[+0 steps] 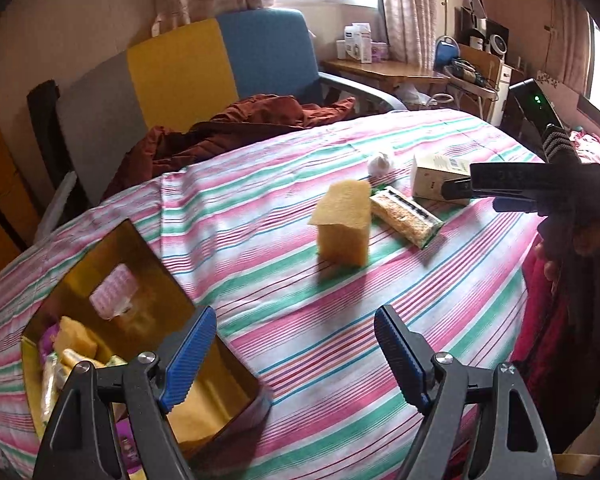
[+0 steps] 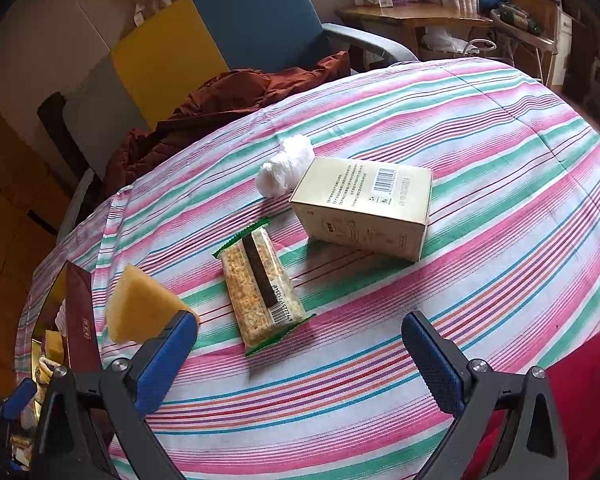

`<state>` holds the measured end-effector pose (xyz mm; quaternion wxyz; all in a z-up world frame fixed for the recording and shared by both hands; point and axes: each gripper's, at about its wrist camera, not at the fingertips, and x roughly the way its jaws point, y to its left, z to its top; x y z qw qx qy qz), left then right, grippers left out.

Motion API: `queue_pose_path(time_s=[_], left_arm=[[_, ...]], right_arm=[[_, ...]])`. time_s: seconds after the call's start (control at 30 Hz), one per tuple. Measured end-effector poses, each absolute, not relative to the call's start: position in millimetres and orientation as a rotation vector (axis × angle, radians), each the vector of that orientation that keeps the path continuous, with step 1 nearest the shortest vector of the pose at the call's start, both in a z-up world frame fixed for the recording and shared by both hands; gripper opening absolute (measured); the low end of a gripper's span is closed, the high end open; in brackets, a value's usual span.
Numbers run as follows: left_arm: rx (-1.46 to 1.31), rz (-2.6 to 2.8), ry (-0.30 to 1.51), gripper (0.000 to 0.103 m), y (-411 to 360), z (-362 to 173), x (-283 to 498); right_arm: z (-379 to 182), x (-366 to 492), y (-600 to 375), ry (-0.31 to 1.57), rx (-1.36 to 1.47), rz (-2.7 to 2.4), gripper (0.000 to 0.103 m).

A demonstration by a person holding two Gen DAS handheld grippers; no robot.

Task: Organize objects
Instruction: 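Move both grippers back from the tray toward the remaining items, then move the left gripper toward the remaining yellow sponge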

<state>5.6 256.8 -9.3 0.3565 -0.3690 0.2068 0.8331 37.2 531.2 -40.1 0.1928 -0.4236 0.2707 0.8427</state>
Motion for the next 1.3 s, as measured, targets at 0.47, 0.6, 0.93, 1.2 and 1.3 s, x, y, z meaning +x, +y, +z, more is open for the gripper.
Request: queue_pose_path(time_s=[0.47, 0.6, 0.93, 1.2, 1.3], left_arm=[[-1.049, 2.022, 0.506, 0.083, 284, -35, 10], [-1.083, 2.020, 0.496, 0.081, 287, -37, 4], [-1.112, 2.009, 0.453, 0.081, 303, -38, -10], [-1.108, 2.037, 0.435, 0.081, 318, -36, -27], [-1.106, 2.040, 0.422, 0.082, 326, -35, -38]], right_arm=[[-44, 38, 538, 0.812, -1.187, 2.329, 0.103], [-45, 40, 543, 0.835, -1.179, 2.301, 0.103], [-48, 40, 547, 0.881, -1.184, 2.283, 0.103], [-49, 40, 549, 0.905, -1.189, 2.285, 0.103], [-50, 39, 549, 0.908, -1.197, 2.286, 0.103]])
